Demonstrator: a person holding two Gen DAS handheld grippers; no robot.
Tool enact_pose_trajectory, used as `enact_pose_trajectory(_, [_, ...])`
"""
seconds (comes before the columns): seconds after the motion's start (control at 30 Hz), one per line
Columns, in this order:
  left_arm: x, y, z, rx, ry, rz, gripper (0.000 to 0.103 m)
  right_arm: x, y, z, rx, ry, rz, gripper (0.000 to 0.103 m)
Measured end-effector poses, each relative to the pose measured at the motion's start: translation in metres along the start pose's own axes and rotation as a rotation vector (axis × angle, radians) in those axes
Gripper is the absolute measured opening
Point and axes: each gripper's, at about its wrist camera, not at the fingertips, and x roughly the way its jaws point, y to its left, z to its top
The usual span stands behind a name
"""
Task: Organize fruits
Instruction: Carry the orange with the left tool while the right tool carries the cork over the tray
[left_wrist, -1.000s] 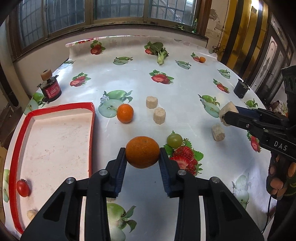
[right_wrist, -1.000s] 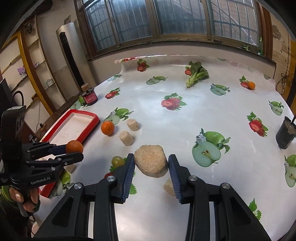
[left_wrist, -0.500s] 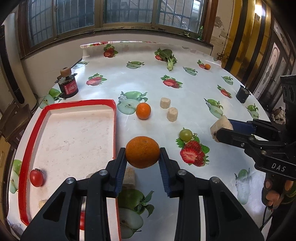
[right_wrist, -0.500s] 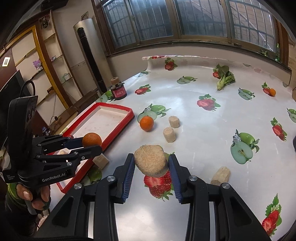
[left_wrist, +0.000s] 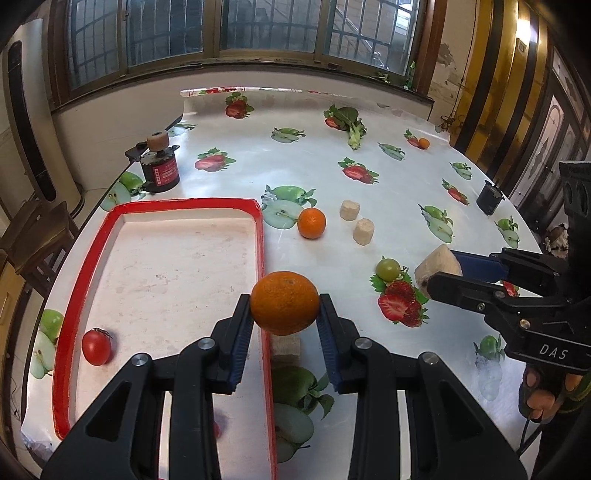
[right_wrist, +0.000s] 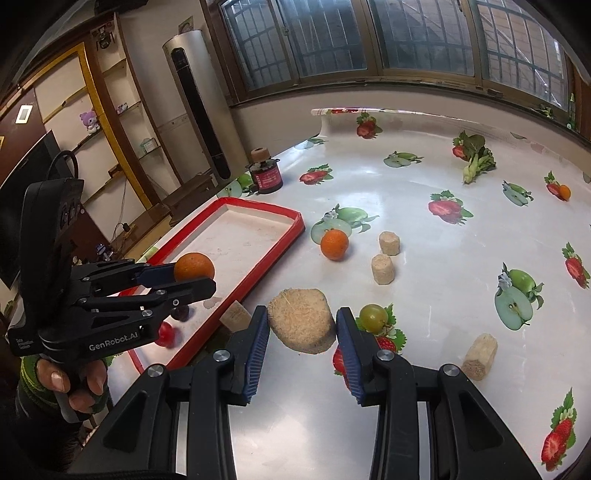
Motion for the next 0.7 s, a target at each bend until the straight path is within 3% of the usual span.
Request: enact_pose_trajectory(0.7, [-0.006, 0.032, -0.001, -0.039, -0.009, 0.028, 0.032, 0.016, 0.030, 0.014, -0.043, 0.006, 0.045, 0.038])
